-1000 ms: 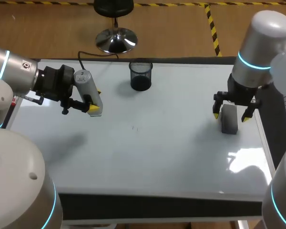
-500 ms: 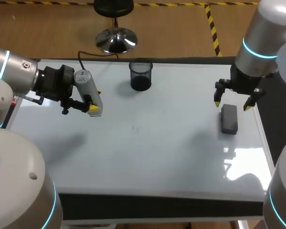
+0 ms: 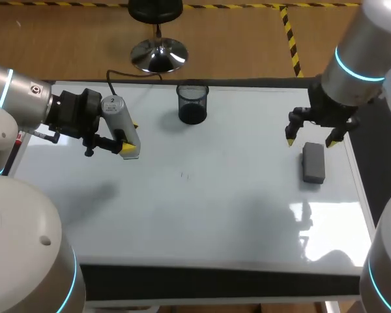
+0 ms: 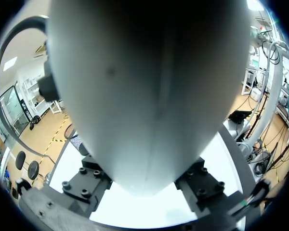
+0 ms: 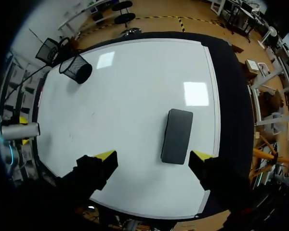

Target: Pick up the inspection probe, press it on each red-marked spot on the whiteboard one by one, put down the probe, pick up the eraser, and wipe off all the red marks.

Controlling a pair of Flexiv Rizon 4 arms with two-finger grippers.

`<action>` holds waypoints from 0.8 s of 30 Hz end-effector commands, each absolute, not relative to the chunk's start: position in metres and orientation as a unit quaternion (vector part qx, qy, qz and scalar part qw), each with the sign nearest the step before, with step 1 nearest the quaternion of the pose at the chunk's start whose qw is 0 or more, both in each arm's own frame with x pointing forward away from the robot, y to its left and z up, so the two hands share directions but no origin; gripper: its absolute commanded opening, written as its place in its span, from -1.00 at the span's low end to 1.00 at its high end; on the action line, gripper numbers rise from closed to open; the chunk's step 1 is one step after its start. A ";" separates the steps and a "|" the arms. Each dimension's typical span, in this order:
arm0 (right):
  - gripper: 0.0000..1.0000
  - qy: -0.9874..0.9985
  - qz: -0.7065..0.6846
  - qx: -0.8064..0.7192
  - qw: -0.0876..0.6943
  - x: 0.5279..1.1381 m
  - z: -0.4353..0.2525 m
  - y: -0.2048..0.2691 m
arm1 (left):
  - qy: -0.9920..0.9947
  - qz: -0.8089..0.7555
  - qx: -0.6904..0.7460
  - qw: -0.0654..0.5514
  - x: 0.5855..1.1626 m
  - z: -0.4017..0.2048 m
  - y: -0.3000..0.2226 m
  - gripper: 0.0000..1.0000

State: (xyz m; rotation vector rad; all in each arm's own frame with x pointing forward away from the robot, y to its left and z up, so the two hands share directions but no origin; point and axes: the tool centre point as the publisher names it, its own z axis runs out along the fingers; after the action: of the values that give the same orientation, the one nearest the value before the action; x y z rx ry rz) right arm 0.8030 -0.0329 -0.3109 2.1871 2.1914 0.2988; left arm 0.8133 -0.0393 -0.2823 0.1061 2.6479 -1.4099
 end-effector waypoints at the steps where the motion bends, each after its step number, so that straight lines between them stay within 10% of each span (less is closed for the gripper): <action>1: 1.00 0.715 0.136 0.685 0.033 0.773 -0.302 -0.031 | 0.879 -0.469 0.036 0.072 0.813 -0.281 -0.039 -1.00; 24: 1.00 0.760 0.267 0.589 0.058 0.751 -0.295 0.043 | 0.879 -0.469 0.036 0.072 0.813 -0.281 -0.039 -1.00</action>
State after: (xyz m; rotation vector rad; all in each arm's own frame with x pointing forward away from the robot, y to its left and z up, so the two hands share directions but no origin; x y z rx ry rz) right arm 0.7486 0.0375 -0.2890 1.7920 2.3122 0.7973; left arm 0.8133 -0.0394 -0.2823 0.1062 2.6479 -1.4099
